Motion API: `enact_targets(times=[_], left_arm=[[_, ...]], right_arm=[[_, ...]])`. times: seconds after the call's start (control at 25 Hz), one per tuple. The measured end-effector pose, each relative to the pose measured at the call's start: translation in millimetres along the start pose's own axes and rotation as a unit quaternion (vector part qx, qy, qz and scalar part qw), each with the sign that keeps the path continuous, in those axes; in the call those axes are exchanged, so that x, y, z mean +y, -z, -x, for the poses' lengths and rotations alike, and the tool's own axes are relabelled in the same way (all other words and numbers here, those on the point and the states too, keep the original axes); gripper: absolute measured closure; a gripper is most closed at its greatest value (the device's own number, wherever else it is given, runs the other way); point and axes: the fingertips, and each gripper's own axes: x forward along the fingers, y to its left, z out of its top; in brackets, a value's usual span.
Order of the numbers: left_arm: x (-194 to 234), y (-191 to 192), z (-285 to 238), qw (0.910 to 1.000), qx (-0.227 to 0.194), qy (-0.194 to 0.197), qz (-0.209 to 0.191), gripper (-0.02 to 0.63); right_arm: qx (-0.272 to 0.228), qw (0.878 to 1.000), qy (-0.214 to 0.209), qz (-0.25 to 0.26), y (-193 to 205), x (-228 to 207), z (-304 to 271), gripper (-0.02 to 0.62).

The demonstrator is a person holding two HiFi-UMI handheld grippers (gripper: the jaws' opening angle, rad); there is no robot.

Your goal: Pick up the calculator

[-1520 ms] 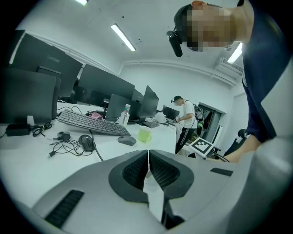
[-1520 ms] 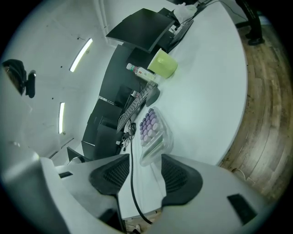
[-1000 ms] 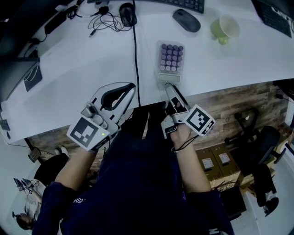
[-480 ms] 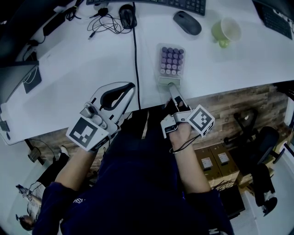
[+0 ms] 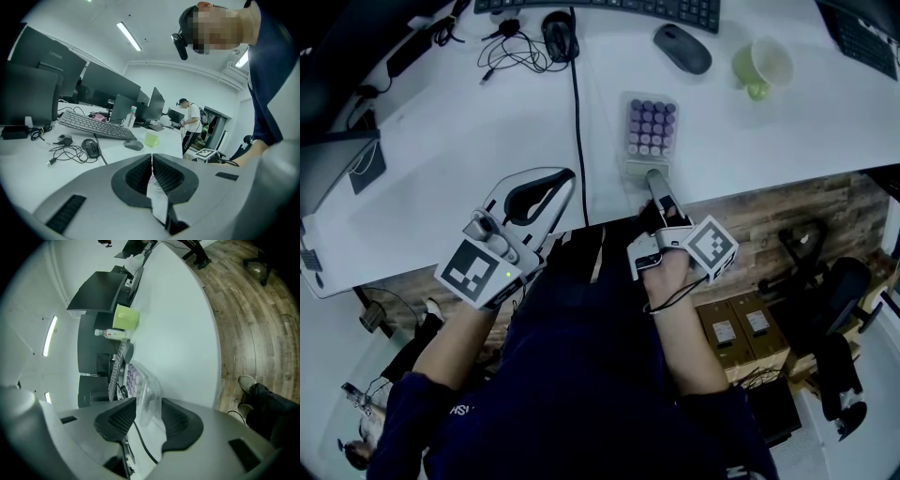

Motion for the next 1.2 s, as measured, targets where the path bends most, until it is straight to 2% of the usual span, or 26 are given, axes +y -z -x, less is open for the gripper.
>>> enact_targets(times=[0.64, 1.2], left_arm=[[-3, 1, 5, 1.0000, -0.001, -0.006, -0.001, 0.572], [-13, 1, 11, 0.9999, -0.004, -0.014, -0.005, 0.571]], right_arm=[[-0.007, 0.999, 0.007, -0.033, -1, -6, -1, 0.480], [-0.022, 0.998, -0.021, -0.060, -6, -8, 0, 0.514]])
